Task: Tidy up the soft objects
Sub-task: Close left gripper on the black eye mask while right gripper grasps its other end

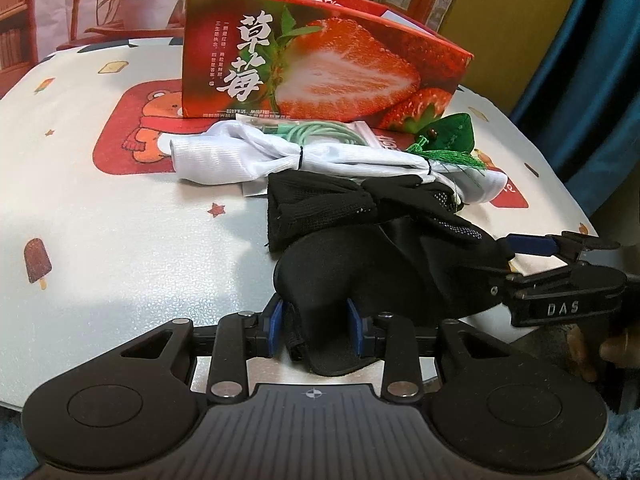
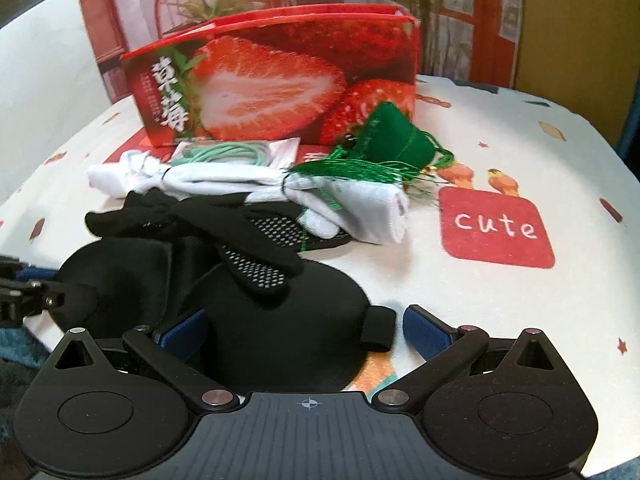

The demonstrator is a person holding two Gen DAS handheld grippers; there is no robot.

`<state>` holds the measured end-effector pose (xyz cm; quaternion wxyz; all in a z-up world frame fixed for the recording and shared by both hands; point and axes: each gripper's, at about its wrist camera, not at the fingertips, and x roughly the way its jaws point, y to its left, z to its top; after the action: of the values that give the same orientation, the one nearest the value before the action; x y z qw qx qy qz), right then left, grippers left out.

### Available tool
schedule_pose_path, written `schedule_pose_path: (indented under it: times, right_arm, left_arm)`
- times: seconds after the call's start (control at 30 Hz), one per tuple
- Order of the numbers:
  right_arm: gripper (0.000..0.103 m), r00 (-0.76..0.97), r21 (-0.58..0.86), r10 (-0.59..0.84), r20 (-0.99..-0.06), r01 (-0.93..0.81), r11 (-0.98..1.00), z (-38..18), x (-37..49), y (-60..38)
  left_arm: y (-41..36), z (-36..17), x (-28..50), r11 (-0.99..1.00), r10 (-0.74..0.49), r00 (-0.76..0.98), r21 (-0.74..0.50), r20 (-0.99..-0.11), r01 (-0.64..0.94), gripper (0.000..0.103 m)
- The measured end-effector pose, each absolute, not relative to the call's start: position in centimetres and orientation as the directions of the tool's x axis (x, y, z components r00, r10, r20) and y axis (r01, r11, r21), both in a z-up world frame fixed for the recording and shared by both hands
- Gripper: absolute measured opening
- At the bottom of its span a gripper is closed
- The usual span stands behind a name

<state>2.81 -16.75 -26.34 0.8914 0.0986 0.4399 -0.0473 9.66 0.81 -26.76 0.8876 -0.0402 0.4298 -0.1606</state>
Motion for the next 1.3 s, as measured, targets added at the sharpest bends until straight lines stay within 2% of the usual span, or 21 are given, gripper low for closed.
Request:
schedule_pose_path:
  times: [0.47, 0.77, 1.07, 1.3]
  right_arm:
    - [0.102, 0.607, 0.146, 0.057, -0.792, 0.099, 0.984, -26.3, 4.0, -15.4]
    - [0.093, 0.636, 0.2, 0.082, -0.767, 0.116, 0.973, -26.2, 4.3, -16.1]
    - [0.091, 0.638, 0.211, 0.013, -0.77, 0.236, 0.948, -25.9, 2.5, -17.9]
    - [0.092, 0.631, 0.199, 0.045, -0.775, 0.176, 0.964, -26.0, 2.6, -16.8]
  left_arm:
    - [0.5, -26.8, 9.7, 0.945, -0.313, 0.582, -0.189, -0.751, 0.266, 0.037]
    - [1.0, -26.8, 9.6, 0.946, -0.319, 0.588, -0.209, -0.744, 0.248, 0.036]
    - [1.0, -26.8, 9.6, 0.948, -0.315, 0.588, -0.214, -0.745, 0.236, 0.036]
    - [1.0, -26.8, 9.6, 0.948, -0.315, 0.589, -0.214, -0.744, 0.237, 0.036]
